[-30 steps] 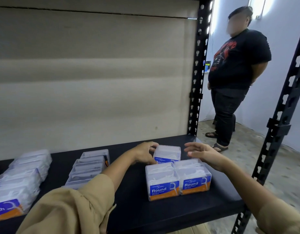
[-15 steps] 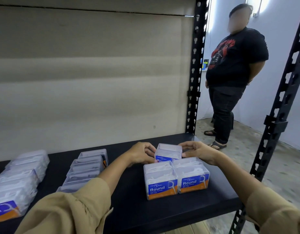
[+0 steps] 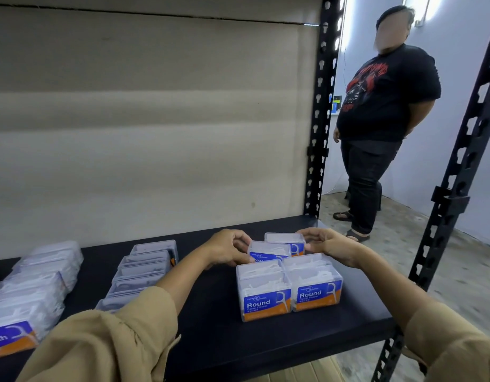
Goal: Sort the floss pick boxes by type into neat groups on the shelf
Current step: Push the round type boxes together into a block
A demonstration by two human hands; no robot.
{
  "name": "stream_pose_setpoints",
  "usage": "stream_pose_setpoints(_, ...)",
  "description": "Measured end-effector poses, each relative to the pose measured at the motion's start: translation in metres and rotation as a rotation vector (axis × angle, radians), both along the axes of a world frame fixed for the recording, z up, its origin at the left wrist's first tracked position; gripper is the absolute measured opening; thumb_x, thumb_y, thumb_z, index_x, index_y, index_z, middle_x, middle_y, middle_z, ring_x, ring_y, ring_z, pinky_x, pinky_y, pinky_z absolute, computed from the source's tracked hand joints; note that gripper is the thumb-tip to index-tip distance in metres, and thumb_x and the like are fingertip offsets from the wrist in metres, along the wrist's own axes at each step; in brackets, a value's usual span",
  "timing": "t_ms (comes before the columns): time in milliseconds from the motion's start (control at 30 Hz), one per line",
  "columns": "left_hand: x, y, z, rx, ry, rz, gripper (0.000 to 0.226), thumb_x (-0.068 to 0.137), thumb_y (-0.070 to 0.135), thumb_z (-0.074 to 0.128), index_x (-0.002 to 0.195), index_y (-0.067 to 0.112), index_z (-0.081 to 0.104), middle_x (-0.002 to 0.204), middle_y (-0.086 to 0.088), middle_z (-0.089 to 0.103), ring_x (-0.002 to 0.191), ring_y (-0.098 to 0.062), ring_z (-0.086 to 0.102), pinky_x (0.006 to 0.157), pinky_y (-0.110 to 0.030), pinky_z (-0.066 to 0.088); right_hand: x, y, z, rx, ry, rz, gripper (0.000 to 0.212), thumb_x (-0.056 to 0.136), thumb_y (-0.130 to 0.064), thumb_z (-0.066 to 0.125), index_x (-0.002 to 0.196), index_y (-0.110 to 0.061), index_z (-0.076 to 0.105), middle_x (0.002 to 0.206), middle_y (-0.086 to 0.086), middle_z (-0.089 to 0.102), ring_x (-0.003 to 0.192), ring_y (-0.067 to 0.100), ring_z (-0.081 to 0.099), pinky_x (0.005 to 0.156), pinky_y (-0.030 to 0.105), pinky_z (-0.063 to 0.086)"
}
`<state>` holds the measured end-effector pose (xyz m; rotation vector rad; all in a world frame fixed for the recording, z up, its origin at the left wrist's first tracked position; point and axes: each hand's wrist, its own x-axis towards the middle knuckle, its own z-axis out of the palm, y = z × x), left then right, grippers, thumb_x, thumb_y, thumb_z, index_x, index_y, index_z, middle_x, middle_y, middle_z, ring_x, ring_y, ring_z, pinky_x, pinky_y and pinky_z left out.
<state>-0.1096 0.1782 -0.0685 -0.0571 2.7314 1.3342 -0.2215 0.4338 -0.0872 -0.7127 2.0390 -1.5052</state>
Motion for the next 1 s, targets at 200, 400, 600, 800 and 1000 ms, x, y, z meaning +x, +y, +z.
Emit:
stream_pose_setpoints(200,0.013,-0.026,0.007,-0.033,-0.048,0.066,0.037,0.077,0.013,0.074,0.110,0.012,0.056,0.111,-0.003,0.067,0.103,-0.017,0.063,0.077,-0.029,0.056,-0.006,0.015,-0.003,0.017,-0.002,-0.018,0.036,0.090,0.002,0.050,0.123,-0.011,0.050,0.118,0.012,0.060,0.104,0.019,0.060,0.082,0.022,0.054)
stream_pose_setpoints(400,0.025,-0.032,0.006,-0.009,-0.077,0.086,0.030,0.076,0.010,0.075,0.098,0.017,0.057,0.110,-0.007,0.068,0.098,-0.019,0.064,0.069,-0.026,0.054,0.000,0.021,-0.001,0.013,-0.044,0.021,0.037,0.092,0.002,0.046,0.127,-0.011,0.050,0.125,0.010,0.060,0.116,0.021,0.058,0.084,0.023,0.054)
stream_pose_setpoints(600,0.030,-0.022,0.011,-0.022,-0.144,-0.011,0.040,0.078,0.007,0.071,0.114,0.021,0.059,0.101,0.001,0.065,0.093,-0.011,0.061,0.073,-0.024,0.055,0.008,0.023,-0.001,-0.024,-0.121,0.048,0.043,0.092,0.009,0.041,0.129,-0.011,0.050,0.128,0.009,0.060,0.119,0.023,0.056,0.089,0.027,0.054)
stream_pose_setpoints(800,0.033,-0.015,0.015,-0.005,-0.211,-0.081,0.048,0.079,-0.001,0.063,0.121,0.021,0.057,0.117,-0.002,0.066,0.103,-0.013,0.062,0.080,-0.027,0.054,0.015,0.026,-0.004,-0.100,-0.205,0.027,0.040,0.094,0.004,0.039,0.125,-0.019,0.051,0.122,0.004,0.064,0.110,0.019,0.063,0.090,0.030,0.053)
stream_pose_setpoints(1000,0.038,-0.011,0.017,0.001,-0.242,-0.094,0.048,0.082,-0.002,0.059,0.123,0.022,0.055,0.118,-0.002,0.066,0.106,-0.016,0.063,0.076,-0.024,0.054,0.019,0.028,-0.008,-0.133,-0.218,-0.060,0.036,0.099,-0.016,0.034,0.131,-0.010,0.049,0.127,0.009,0.060,0.124,0.027,0.051,0.112,0.044,0.032)
